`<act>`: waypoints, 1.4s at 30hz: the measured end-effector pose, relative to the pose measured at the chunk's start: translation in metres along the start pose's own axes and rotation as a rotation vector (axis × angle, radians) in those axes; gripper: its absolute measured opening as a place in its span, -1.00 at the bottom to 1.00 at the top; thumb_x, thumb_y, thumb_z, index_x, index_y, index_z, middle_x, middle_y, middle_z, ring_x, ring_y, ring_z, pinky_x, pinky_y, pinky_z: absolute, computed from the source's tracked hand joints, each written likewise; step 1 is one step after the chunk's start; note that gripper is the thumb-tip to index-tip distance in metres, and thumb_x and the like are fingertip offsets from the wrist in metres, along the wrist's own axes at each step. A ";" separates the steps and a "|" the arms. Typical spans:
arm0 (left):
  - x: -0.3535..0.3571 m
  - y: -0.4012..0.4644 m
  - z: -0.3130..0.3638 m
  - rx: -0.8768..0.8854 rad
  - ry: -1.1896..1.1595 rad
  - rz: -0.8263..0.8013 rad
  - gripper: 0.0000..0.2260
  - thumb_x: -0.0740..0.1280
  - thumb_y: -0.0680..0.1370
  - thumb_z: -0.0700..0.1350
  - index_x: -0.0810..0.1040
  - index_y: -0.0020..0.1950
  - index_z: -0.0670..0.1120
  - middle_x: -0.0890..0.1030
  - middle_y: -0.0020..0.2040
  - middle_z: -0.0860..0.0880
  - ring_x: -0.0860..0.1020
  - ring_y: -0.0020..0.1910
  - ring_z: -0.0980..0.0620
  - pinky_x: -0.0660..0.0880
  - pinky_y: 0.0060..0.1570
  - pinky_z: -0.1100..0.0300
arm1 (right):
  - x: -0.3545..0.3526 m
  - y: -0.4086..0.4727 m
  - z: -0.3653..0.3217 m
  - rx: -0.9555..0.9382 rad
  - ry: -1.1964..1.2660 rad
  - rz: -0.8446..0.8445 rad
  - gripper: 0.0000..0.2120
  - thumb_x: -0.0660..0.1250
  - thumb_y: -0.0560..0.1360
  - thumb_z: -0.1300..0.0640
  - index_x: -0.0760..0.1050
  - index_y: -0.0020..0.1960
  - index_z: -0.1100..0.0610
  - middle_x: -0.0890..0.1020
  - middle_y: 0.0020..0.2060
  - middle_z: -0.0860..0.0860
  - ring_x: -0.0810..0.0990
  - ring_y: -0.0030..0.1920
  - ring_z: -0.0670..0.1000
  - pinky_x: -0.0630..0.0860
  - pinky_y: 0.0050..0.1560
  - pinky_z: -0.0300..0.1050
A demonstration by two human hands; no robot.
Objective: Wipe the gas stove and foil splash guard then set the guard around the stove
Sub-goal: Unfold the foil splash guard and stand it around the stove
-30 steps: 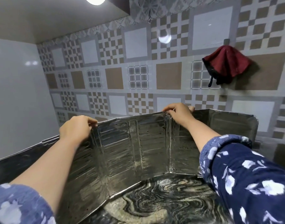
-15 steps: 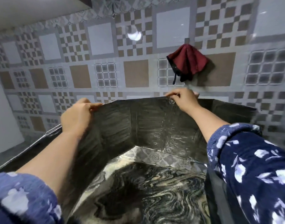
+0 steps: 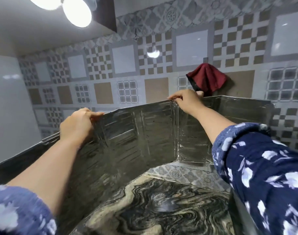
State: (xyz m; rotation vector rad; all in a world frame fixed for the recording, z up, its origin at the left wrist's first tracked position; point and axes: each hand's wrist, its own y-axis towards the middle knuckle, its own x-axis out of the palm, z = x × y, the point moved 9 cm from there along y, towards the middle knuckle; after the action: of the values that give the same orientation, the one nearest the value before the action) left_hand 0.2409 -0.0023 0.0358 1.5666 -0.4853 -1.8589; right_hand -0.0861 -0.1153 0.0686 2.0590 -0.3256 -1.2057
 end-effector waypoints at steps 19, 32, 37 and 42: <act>-0.027 -0.042 0.045 0.096 -0.270 -0.117 -0.79 0.32 0.57 -0.03 0.62 0.12 0.25 0.63 0.20 0.06 0.57 0.18 -0.06 0.46 -0.05 0.10 | -0.097 -0.067 -0.005 0.024 -0.238 0.014 -0.44 0.07 0.49 0.33 0.57 0.08 -0.28 0.59 0.10 -0.10 0.43 0.22 0.04 0.14 0.21 0.06; 0.007 -0.014 0.224 0.184 -0.356 -0.042 -0.79 0.27 0.59 0.01 0.63 0.16 0.13 0.64 0.18 -0.02 0.59 0.13 -0.12 0.50 0.01 0.05 | -0.205 -0.047 0.119 0.078 -0.395 0.127 -0.51 0.08 0.54 0.28 0.59 0.09 -0.23 0.56 0.25 -0.12 0.42 0.26 0.03 0.12 0.19 0.02; 0.048 -0.001 0.287 0.250 -0.376 -0.083 -0.75 0.27 0.58 -0.06 0.60 0.17 0.24 0.62 0.19 0.03 0.58 0.13 -0.12 0.52 0.01 0.05 | -0.220 -0.047 0.181 0.121 -0.406 0.158 -0.53 0.11 0.54 0.32 0.60 0.11 -0.16 0.54 0.29 -0.11 0.40 0.29 0.05 0.11 0.21 0.03; 0.095 -0.007 0.334 0.314 -0.410 -0.167 -0.72 0.29 0.56 -0.09 0.60 0.18 0.23 0.61 0.19 0.03 0.57 0.16 -0.09 0.53 0.03 0.03 | -0.212 -0.071 0.248 0.179 -0.359 0.174 -0.56 0.15 0.51 0.34 0.62 0.09 -0.11 0.60 0.18 -0.03 0.42 0.26 0.08 0.10 0.19 0.03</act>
State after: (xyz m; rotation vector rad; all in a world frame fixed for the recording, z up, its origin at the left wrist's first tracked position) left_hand -0.0913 -0.1037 0.0347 1.4501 -0.8884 -2.3378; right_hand -0.4157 -0.0641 0.0828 1.9056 -0.7911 -1.4788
